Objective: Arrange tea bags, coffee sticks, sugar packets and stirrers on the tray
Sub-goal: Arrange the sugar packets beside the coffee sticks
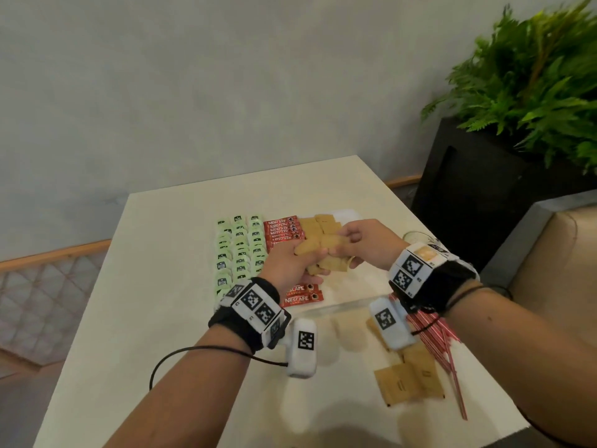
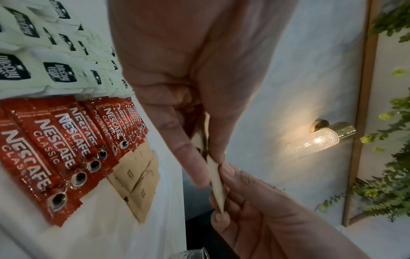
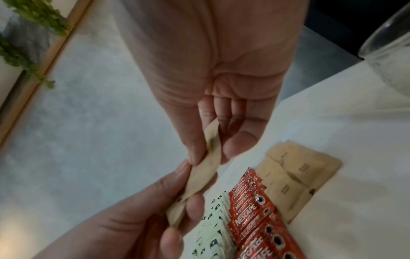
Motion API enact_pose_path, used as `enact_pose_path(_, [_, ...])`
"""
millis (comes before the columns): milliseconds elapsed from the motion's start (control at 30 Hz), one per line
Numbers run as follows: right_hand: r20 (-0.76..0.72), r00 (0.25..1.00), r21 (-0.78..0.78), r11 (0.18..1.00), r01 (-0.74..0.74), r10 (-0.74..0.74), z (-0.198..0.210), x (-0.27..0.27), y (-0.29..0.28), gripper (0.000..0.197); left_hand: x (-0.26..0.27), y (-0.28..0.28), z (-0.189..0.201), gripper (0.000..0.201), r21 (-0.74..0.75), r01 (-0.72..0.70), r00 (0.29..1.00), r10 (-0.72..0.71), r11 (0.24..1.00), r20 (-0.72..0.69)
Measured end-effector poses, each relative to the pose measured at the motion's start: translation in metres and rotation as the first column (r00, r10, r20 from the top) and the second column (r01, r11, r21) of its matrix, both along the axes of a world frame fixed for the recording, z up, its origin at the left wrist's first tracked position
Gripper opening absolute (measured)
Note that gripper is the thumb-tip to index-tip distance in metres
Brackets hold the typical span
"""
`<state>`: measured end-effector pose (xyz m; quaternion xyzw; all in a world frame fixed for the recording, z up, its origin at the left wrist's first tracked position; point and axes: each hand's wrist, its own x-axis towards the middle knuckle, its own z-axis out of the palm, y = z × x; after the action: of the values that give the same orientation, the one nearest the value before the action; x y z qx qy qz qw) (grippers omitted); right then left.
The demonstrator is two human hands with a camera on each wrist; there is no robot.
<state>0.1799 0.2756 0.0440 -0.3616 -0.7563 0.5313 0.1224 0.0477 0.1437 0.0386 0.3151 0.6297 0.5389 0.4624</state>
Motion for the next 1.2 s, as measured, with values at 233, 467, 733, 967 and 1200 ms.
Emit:
enact_pose_path(233, [-0.089,0.968,-0.17,0.961,0.219,-0.236,-0.017,-0.009,0.005,0.029,-0.024,0.005,-0.004,0.011,-0.053,-0.098,0.988,0.104,0.994,0.118])
enact_pose_path(467, [0.304,0.934,0.133,0.98,0.151,-0.185,-0.057,-0.015,0.02,0.028,-0.059,0.004,-0.017,0.014,-0.168,-0.063,0.996,0.073,0.984,0.055])
enact_pose_path(733, [0.361,0.906,0.137,0.974,0.182,-0.22,-0.064,-0.039,0.022,0.025,-0.073,0.015,-0.026,0.013,-0.23,-0.063,0.992,0.086,0.971,0.091])
enact_pose_path(967, [0.358,0.907,0.143,0.973,0.179,-0.22,-0.071,-0.053,0.026,0.026,-0.082,0.022,-0.029,0.011,-0.241,-0.072,0.992,0.094,0.968,0.08])
enact_pose_path(1200, [0.173,0.945,0.147,0.956,0.255,-0.278,-0.068,-0.039,0.027,0.022,-0.07,0.024,-0.029,0.013,-0.183,-0.045,0.99,0.068,0.982,0.121])
